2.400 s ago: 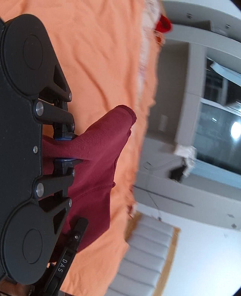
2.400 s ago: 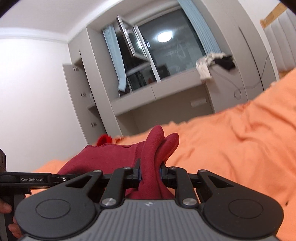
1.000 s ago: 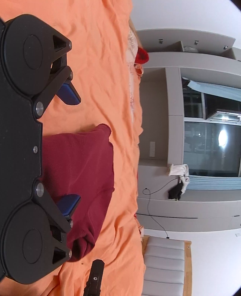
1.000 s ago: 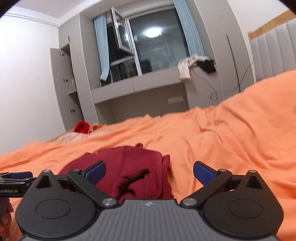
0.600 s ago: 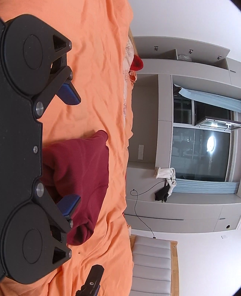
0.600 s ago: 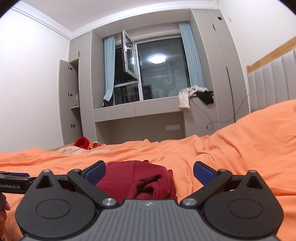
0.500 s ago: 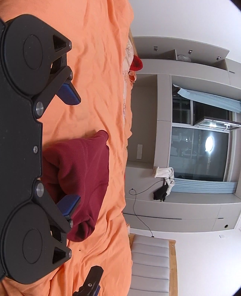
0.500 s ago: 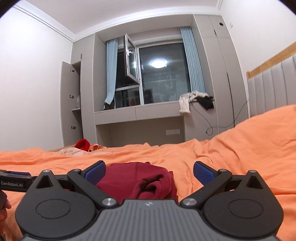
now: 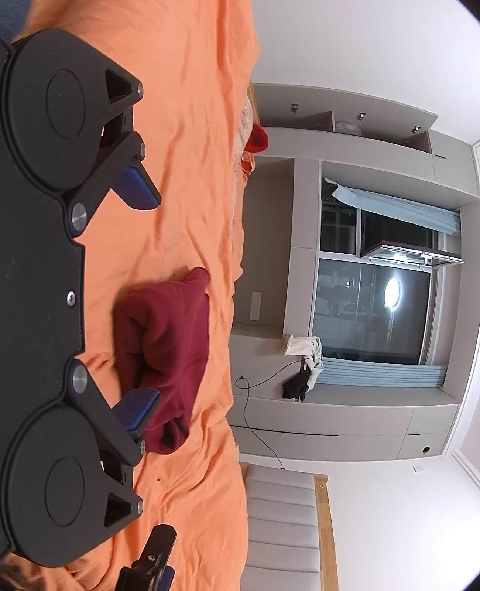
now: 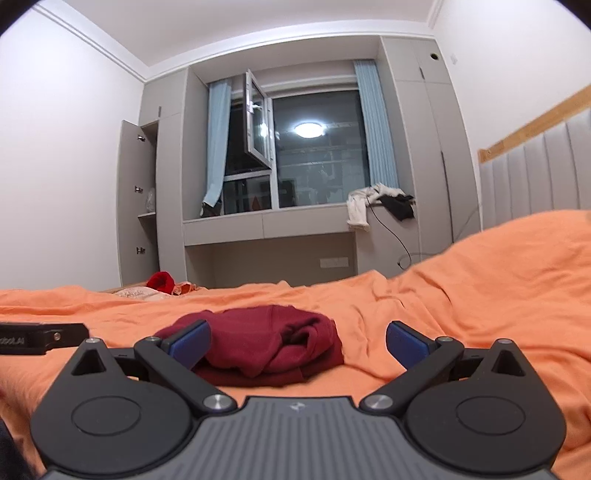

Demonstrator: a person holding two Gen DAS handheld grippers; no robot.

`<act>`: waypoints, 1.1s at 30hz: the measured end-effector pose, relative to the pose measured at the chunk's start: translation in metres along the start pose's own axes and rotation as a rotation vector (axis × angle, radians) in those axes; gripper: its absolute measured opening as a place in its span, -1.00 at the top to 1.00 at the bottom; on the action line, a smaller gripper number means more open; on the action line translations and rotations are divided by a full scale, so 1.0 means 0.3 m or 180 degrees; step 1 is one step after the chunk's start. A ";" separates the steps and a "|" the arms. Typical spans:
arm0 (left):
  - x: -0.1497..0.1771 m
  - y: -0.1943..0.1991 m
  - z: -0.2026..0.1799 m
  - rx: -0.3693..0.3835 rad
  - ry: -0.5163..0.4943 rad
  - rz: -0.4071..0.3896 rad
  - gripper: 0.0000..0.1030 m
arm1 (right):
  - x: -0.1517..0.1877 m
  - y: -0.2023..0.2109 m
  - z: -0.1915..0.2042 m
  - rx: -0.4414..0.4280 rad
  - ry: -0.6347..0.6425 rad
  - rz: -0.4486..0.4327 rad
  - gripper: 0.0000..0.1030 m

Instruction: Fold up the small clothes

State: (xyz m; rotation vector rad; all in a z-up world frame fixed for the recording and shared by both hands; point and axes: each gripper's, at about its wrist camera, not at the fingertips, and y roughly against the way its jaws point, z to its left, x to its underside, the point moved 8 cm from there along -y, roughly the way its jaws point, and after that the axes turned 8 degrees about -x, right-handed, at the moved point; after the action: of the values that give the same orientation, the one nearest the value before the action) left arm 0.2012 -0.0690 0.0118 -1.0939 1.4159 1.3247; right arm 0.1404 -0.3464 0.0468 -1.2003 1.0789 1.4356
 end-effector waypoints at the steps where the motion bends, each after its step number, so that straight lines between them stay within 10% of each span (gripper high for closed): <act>1: 0.010 0.013 0.000 0.0000 -0.0012 0.0010 -0.99 | 0.009 0.012 -0.001 0.0023 -0.0018 0.0035 -1.00; 33: 0.118 0.043 -0.067 0.0138 -0.0262 0.0275 -0.99 | 0.133 0.082 -0.002 0.0334 0.0192 0.0425 -1.00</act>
State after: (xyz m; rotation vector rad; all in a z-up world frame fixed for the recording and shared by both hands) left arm 0.1801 -0.0895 -0.0191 -0.9485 1.4381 1.3779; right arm 0.1134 -0.3461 0.0086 -1.1204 1.2808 1.4321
